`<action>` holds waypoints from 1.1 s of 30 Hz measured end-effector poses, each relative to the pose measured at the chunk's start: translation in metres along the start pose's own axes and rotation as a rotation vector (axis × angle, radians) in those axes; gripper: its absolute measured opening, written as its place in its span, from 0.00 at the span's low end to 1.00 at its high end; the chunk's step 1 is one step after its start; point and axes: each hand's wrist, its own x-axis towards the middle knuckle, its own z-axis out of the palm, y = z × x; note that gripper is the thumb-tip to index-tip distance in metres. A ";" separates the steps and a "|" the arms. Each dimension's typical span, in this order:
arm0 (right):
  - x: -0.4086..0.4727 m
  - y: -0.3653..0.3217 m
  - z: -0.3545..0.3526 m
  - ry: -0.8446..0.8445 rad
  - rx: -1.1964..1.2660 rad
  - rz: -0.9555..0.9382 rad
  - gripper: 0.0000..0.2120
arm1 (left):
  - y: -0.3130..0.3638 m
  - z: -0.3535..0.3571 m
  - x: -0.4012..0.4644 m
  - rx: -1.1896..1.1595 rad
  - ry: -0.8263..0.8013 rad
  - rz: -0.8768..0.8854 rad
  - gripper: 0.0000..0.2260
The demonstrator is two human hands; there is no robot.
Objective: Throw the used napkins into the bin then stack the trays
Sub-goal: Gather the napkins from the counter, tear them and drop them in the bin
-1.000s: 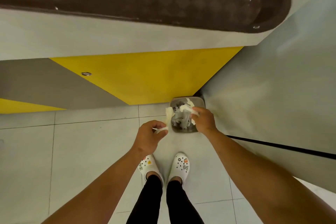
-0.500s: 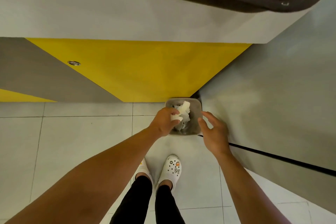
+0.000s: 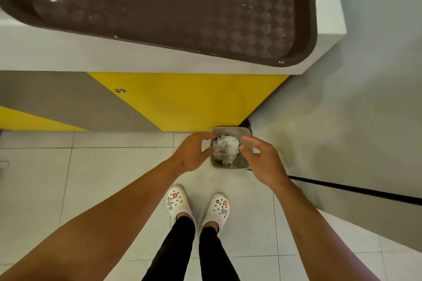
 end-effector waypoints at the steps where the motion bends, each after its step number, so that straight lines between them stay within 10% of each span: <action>1: -0.005 -0.010 -0.004 -0.034 -0.028 -0.018 0.16 | 0.006 -0.010 -0.011 -0.002 0.026 0.015 0.18; 12: -0.109 -0.152 -0.061 -0.267 -0.133 -0.188 0.17 | 0.095 -0.128 -0.144 -0.090 0.117 0.055 0.16; 33: -0.140 -0.402 -0.072 -0.182 -0.127 -0.540 0.17 | 0.144 -0.354 -0.242 -0.172 0.469 0.192 0.14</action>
